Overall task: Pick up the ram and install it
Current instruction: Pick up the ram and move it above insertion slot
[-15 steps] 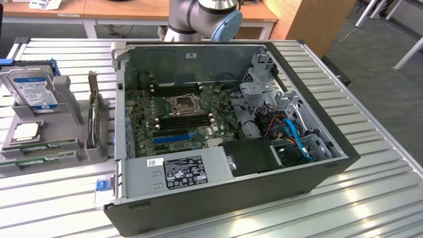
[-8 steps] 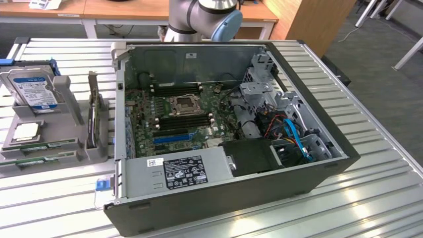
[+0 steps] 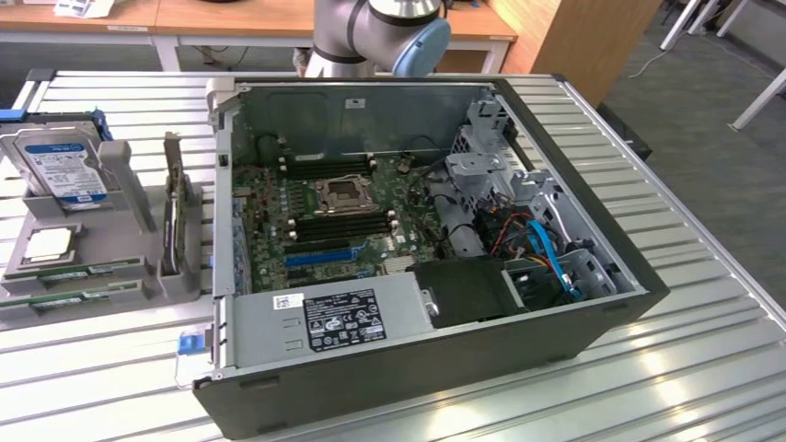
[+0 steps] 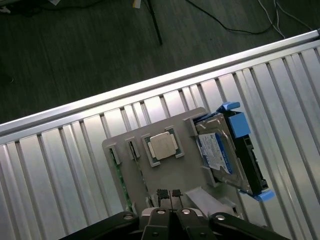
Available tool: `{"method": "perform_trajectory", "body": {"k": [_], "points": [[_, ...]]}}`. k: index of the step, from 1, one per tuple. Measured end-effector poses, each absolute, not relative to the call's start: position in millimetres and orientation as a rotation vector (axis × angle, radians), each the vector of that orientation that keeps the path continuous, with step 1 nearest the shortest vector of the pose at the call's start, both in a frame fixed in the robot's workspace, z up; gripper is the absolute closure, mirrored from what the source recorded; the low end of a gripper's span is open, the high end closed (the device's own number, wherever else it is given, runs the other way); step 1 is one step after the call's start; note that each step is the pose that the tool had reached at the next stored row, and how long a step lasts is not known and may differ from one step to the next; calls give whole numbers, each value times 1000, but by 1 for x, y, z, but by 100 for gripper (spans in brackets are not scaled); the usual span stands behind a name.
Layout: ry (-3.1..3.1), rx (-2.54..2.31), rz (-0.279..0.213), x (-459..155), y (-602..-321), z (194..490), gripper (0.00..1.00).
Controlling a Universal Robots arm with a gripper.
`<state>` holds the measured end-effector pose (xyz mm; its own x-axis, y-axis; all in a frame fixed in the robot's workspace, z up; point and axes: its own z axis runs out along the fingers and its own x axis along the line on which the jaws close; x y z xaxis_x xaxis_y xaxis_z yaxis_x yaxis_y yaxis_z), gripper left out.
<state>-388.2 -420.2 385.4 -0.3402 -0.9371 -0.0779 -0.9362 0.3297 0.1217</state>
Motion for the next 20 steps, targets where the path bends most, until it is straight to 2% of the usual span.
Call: {"method": "perform_trajectory", "body": {"k": [15, 20], "points": [[-2424, 1963, -223, -388, -420, 385, 90], [-2442, 1990, -188, -388, -420, 385, 90]]}}
